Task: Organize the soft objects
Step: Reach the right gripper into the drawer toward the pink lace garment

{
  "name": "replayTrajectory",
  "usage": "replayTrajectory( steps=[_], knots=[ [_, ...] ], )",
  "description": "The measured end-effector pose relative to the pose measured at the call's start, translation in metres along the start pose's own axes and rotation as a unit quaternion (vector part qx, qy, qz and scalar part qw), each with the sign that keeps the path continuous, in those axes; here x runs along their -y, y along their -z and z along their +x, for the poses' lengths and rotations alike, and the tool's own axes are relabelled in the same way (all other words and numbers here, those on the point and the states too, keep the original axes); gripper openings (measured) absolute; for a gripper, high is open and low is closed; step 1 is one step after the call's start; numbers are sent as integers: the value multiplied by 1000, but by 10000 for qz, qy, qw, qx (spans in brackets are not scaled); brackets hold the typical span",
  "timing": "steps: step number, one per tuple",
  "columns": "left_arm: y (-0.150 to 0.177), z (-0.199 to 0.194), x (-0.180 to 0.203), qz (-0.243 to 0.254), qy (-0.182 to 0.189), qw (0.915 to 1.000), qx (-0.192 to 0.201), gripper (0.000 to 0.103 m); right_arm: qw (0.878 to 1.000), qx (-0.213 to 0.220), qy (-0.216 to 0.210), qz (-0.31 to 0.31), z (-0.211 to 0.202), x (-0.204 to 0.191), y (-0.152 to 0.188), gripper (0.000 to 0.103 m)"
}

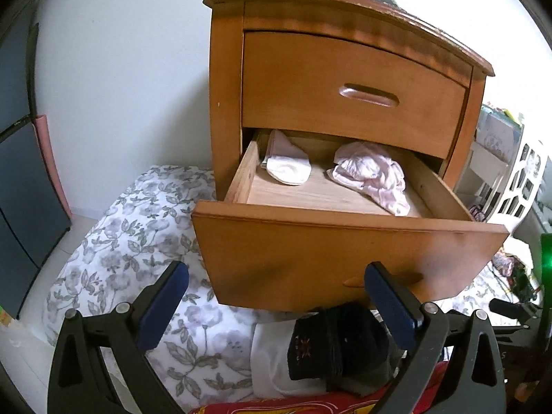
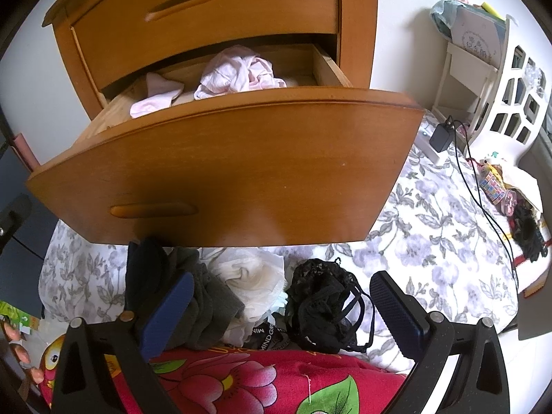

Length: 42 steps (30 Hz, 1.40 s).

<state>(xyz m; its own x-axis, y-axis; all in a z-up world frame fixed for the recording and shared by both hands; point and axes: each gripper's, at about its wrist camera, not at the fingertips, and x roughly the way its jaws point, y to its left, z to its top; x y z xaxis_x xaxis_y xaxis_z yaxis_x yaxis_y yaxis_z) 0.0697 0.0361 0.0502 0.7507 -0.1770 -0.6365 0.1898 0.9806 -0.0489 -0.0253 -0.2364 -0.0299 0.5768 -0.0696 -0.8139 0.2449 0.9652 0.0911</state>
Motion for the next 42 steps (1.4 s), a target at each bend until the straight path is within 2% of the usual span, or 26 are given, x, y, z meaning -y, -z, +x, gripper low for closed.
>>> replayTrajectory(
  steps=[9,17,27,38,40,42],
  knots=[
    [3,-6,9,224,-300,9990,245,102,9997,137,-184,-101,-6,-4,0,103],
    [5,2,17,481,-410,9980,77,102,9988,333,-284,-222,-15,-9,-3,103],
    [7,-1,18,495,-475,9975,157,102,9947,488,-850,-297,-31,-12,-18,103],
    [6,3,13,363,-384,9986,82,102,9833,1275,-873,-962,-83,-29,-77,103],
    [6,5,12,350,-350,9988,47,102,9816,1331,-921,-1011,-87,-31,-90,103],
    [6,6,12,330,-315,9990,16,102,9815,1213,-1090,-998,-85,-33,-105,103]
  ],
)
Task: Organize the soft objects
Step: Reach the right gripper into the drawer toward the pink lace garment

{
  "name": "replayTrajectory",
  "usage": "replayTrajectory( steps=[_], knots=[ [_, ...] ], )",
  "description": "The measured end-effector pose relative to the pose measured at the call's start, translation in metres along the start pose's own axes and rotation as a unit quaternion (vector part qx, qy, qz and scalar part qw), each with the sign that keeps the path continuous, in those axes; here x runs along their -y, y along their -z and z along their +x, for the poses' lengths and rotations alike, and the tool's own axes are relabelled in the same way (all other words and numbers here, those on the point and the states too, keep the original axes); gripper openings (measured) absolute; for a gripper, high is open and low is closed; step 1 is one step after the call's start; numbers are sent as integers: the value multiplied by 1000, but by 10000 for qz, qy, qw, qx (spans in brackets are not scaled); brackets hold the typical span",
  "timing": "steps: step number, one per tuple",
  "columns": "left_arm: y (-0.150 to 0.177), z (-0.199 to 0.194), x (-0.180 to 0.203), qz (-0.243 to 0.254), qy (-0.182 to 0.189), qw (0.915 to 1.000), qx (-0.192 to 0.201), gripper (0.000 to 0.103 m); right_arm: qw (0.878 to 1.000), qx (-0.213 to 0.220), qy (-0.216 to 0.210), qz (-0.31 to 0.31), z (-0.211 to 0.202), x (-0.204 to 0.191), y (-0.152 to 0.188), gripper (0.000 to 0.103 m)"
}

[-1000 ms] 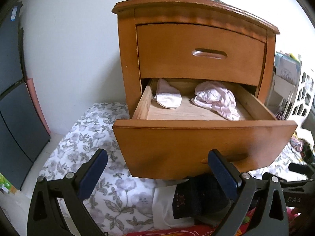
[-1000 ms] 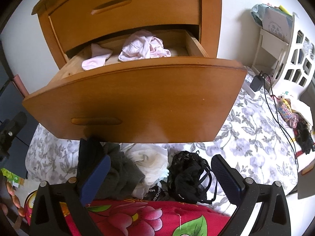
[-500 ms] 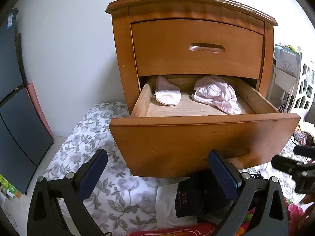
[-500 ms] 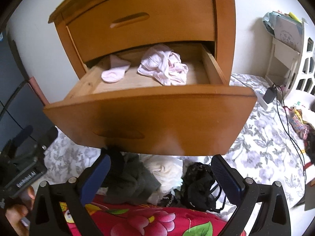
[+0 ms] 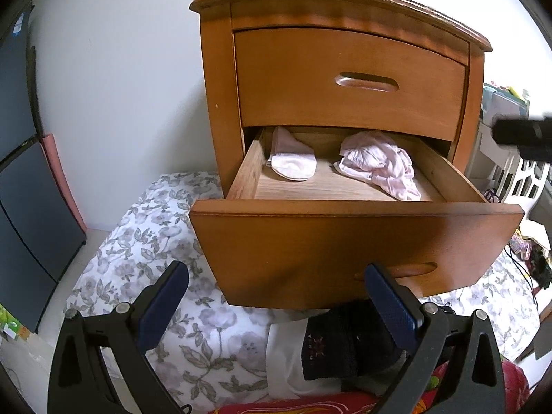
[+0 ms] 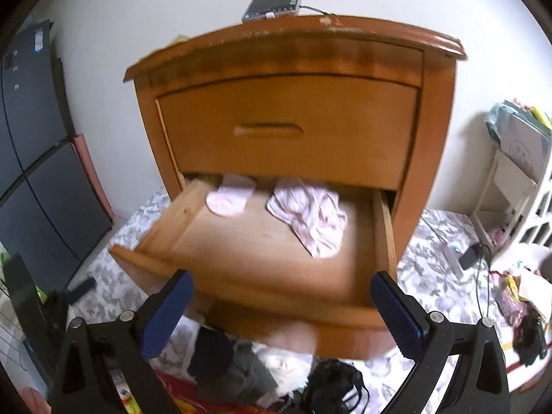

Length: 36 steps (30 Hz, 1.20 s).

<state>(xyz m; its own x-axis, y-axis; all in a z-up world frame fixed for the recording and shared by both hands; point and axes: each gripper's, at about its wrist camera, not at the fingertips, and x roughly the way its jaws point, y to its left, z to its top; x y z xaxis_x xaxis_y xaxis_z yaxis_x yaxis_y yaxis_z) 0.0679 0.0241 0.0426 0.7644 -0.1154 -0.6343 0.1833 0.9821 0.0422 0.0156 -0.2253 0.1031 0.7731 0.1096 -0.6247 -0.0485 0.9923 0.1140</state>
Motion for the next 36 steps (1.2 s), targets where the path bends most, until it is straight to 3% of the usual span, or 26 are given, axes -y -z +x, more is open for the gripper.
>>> replayTrajectory(
  steps=[7,12,22,31,36],
  knots=[
    [1,2,-1,-47,103,9999,-44,102,9991,-57,201,-370,25,4,-41,103],
    [1,4,-2,-75,157,9998,-81,102,9984,-333,218,-396,49,11,-61,103],
    [2,7,-7,-206,324,9991,-152,102,9873,-1368,621,-508,128,19,-53,101],
    [2,12,-10,-338,470,9981,-232,102,9724,-1996,909,-789,177,26,-51,86],
    [2,15,-10,-374,527,9975,-282,102,9619,-2172,1041,-1292,193,23,-52,79]
  ],
)
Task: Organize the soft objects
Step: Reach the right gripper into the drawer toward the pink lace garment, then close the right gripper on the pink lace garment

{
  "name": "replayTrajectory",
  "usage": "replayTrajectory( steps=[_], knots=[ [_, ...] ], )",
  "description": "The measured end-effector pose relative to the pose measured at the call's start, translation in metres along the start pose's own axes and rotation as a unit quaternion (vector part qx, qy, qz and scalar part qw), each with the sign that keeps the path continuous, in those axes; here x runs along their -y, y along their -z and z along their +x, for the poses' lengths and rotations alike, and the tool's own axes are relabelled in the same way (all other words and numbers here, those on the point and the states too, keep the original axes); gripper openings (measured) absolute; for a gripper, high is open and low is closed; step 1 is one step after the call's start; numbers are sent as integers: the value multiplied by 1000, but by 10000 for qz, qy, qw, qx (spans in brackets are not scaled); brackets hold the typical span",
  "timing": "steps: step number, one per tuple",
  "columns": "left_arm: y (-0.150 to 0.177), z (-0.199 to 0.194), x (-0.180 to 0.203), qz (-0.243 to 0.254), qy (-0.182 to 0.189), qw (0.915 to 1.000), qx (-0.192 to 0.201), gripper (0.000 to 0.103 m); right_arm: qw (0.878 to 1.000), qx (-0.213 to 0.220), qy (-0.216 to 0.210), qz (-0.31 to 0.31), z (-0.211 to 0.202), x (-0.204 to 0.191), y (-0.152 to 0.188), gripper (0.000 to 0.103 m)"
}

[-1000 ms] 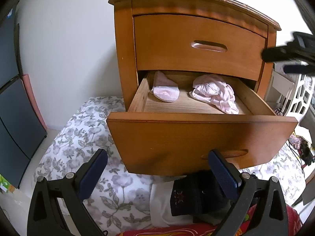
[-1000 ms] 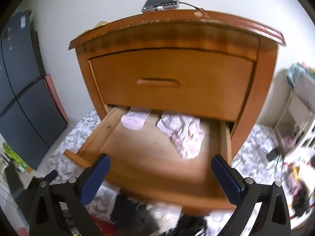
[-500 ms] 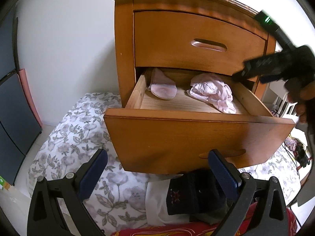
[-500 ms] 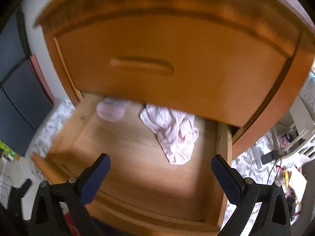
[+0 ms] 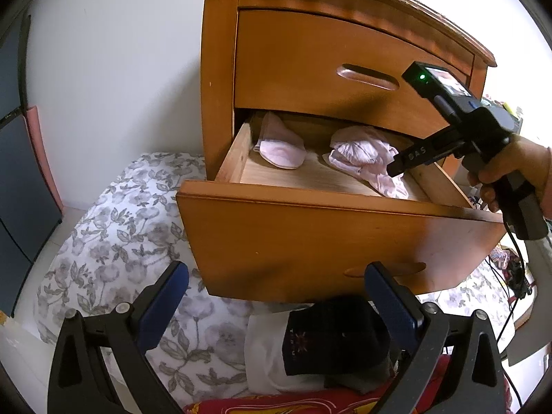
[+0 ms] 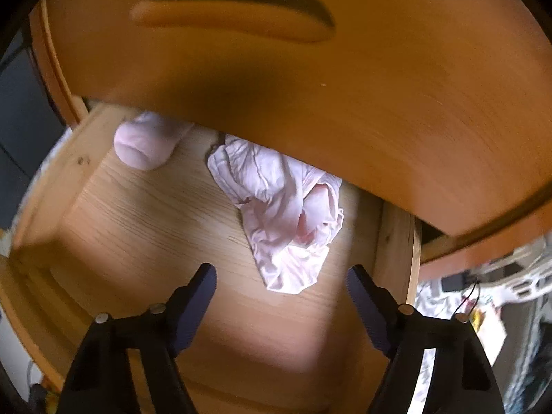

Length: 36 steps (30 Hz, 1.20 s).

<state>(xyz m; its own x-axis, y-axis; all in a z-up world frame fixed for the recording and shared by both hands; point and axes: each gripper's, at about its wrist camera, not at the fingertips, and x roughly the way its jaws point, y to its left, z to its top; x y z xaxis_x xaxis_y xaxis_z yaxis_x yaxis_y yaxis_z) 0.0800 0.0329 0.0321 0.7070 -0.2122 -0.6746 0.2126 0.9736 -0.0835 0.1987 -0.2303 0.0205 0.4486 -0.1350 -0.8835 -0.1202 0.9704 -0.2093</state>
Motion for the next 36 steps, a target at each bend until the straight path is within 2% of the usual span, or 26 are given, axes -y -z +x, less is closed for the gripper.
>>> replayTrajectory(
  steps=[8,14,18,25,34,36],
  knots=[
    [0,4,0,-37,83,9999,-99,102,9971,-147,219,-720,18,-15,-11,71],
    [0,8,-2,-73,155,9997,-166,102,9892,-261,478,-1363,32,-35,-18,65],
    [0,11,-2,-93,206,9995,-204,102,9858,-339,603,-1533,42,-40,-21,60],
    [0,15,-4,-164,305,9990,-267,102,9792,-478,820,-1794,54,-46,-24,59],
    [0,17,-5,-211,335,9988,-287,102,9743,-660,919,-1948,72,-52,-30,37],
    [0,17,-5,-214,336,9988,-290,102,9741,-669,940,-1943,73,-54,-31,24]
  ],
)
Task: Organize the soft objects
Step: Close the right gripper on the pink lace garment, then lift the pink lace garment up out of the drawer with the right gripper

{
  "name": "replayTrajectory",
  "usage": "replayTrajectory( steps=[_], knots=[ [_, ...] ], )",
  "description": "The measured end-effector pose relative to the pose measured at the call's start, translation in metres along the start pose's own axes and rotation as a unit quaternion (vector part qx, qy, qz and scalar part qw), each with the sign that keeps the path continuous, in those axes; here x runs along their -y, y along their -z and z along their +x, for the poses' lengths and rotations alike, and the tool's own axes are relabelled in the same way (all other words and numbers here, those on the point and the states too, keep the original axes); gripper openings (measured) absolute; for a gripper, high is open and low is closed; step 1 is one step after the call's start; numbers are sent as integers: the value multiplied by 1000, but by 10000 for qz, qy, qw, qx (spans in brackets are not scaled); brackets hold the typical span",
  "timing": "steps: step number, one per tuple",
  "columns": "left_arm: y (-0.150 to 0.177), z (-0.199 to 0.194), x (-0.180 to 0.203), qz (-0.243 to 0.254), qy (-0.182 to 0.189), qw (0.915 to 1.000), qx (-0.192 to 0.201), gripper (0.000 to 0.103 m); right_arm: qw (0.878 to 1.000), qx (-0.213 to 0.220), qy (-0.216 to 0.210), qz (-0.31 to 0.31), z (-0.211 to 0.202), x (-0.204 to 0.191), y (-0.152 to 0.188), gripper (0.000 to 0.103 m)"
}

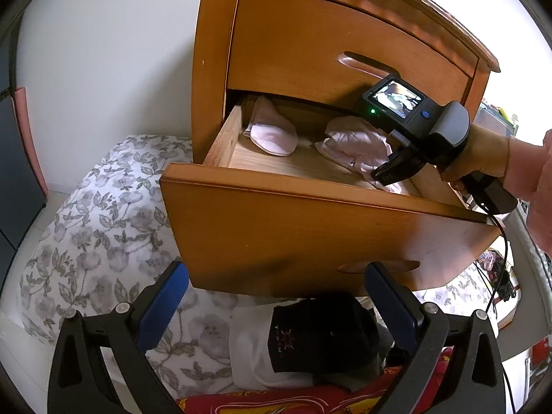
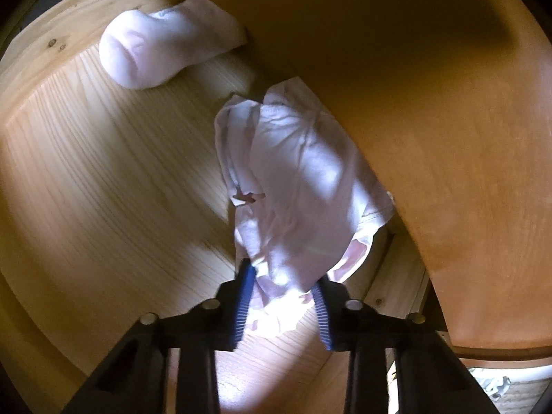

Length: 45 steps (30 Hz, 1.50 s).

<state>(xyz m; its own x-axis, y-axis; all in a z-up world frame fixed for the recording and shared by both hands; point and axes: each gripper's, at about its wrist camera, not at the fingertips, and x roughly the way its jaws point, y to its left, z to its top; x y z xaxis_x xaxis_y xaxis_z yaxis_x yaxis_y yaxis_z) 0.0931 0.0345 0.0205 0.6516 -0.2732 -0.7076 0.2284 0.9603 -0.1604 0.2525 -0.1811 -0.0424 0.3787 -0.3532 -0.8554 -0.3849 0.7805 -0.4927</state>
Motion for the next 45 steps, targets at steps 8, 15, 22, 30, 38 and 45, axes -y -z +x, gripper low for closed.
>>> replayTrajectory(
  steps=[8,15,22,30,38,45],
  knots=[
    [1,-1,0,-25,-29,10000,8,102,9997,145,45,194,-16,6,6,9],
    [2,-2,4,9,-139,9999,36,102,9986,407,-62,330,-46,7,32,8],
    [3,-4,8,55,-272,9996,56,102,9965,703,-210,394,-79,7,50,7],
    [3,-4,8,38,-380,9993,54,102,9918,1135,-286,521,-113,-3,73,4],
    [4,-8,15,182,-592,9980,118,102,9871,1285,-352,887,-120,-4,85,2],
    [3,-9,16,224,-641,9976,106,102,9792,1220,-889,1357,-116,10,88,2]
  ],
)
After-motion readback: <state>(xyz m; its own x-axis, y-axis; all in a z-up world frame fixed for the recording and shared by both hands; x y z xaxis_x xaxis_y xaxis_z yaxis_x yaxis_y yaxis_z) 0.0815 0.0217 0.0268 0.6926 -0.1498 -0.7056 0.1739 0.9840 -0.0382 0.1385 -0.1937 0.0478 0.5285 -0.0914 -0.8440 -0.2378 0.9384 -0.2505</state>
